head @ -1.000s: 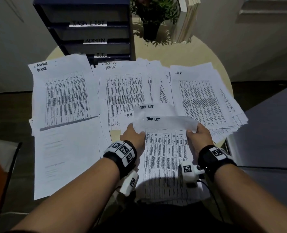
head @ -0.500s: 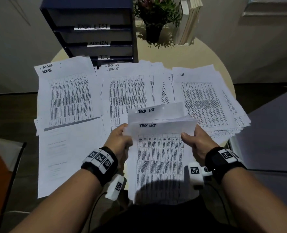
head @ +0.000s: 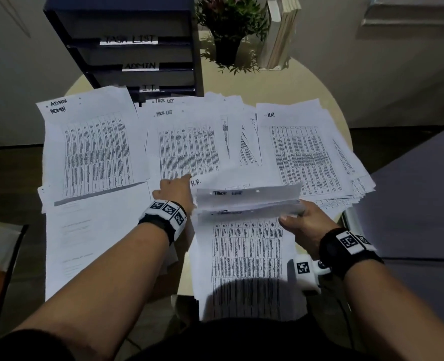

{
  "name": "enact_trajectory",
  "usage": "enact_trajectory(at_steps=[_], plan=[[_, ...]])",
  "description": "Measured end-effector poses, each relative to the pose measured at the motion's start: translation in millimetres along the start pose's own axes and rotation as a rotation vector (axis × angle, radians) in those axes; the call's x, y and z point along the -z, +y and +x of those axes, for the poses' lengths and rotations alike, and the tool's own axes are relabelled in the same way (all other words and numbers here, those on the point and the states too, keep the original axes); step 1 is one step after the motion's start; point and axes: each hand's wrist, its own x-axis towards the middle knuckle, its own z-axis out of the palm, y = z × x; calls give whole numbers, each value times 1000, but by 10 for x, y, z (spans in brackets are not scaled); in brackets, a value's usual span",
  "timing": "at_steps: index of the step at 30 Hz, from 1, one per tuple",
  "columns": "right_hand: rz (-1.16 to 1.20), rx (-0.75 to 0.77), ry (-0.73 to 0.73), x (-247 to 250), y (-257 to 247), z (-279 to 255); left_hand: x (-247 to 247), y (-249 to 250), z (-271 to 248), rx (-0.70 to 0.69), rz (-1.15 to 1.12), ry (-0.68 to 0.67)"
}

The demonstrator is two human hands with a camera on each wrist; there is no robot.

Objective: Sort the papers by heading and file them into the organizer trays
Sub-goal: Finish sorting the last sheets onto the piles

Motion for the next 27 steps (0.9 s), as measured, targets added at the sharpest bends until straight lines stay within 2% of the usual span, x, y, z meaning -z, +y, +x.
enact_trajectory(at_steps=[2, 4, 6, 7, 10, 13, 15, 17, 19, 21, 25, 27], plan=[[22, 19, -12, 35, -8, -7, -6, -16, -18, -38, -122, 90], [46, 55, 4, 56, -33, 3, 36, -20, -80, -86, -481, 188], [138, 75, 17, 76, -67, 33, 128, -11, -178, -121, -860, 206], [182, 79, 8, 69, -113, 37, 196, -3, -232, -151, -972, 210], [203, 86, -54, 1, -223, 81, 425, 76, -388, -261, -1120, 269], [198, 102, 47, -81, -288, 158, 572, 206, -397, -201, -1351, 318], [211, 143, 185, -107, -330, 220, 597, 248, -352, -88, -1554, 256], [227, 179, 256, -79, -364, 271, 499, 249, -285, -26, -1544, 95], [196, 181, 243, -16, -360, 298, 313, 215, -259, -38, -1255, -6], [137, 172, 217, 66, -318, 314, 147, 180, -238, -4, -1110, 29], [173, 145, 255, 149, -288, 293, 41, 165, -199, 173, -1322, 179], [192, 128, 262, 181, -285, 284, 40, 158, -129, 190, -1221, 231]])
